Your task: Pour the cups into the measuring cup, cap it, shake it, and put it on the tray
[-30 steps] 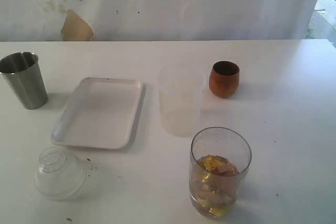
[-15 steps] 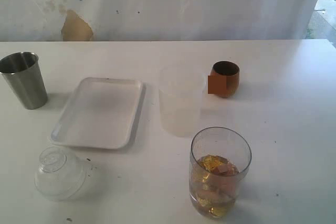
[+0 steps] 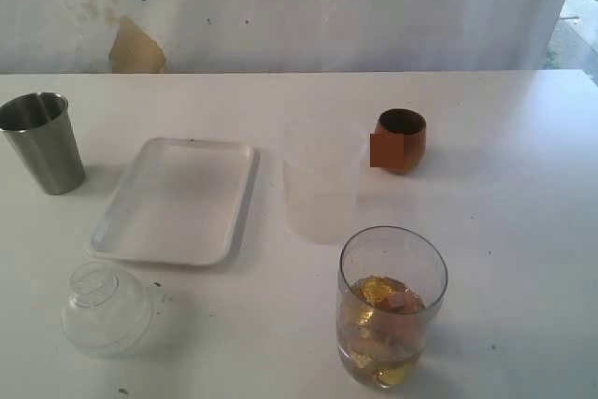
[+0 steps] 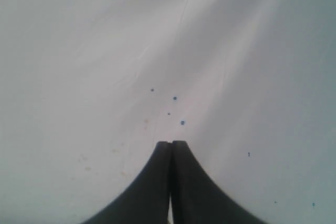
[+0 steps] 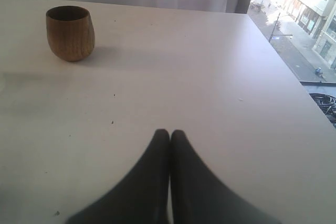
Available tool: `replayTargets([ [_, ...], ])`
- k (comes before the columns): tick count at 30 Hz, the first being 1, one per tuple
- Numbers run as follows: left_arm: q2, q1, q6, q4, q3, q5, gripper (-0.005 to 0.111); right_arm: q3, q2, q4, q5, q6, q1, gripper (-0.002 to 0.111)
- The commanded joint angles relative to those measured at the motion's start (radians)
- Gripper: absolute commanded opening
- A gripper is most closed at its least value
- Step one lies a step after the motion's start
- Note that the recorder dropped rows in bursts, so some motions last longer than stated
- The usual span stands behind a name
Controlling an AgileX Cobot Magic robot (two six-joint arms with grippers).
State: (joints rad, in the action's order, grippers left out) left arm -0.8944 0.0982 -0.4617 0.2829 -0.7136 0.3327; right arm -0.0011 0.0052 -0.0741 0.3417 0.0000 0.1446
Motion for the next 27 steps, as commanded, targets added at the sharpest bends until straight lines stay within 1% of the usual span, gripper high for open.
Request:
replayTargets([
  [1, 0.009, -0.001, -0.011, 0.012, 0.005, 0.004, 0.000, 0.001, -0.005, -0.004, -0.002, 0.000, -0.004, 0.000],
  [3, 0.011, -0.001, -0.011, 0.012, 0.005, 0.004, 0.000, 0.001, -0.005, -0.004, -0.002, 0.026, -0.004, 0.000],
  [9, 0.011, -0.001, -0.011, 0.012, 0.005, 0.004, 0.000, 0.001, -0.005, -0.004, -0.002, 0.023, -0.004, 0.000],
  [20, 0.127, -0.001, -0.009, 0.020, 0.005, -0.027, 0.000, 0.001, -0.005, -0.004, -0.002, 0.023, -0.004, 0.000],
  [27, 0.164, -0.001, -0.011, 0.024, 0.005, -0.058, 0.000, 0.001, -0.005, -0.004, -0.002, 0.023, -0.004, 0.000],
])
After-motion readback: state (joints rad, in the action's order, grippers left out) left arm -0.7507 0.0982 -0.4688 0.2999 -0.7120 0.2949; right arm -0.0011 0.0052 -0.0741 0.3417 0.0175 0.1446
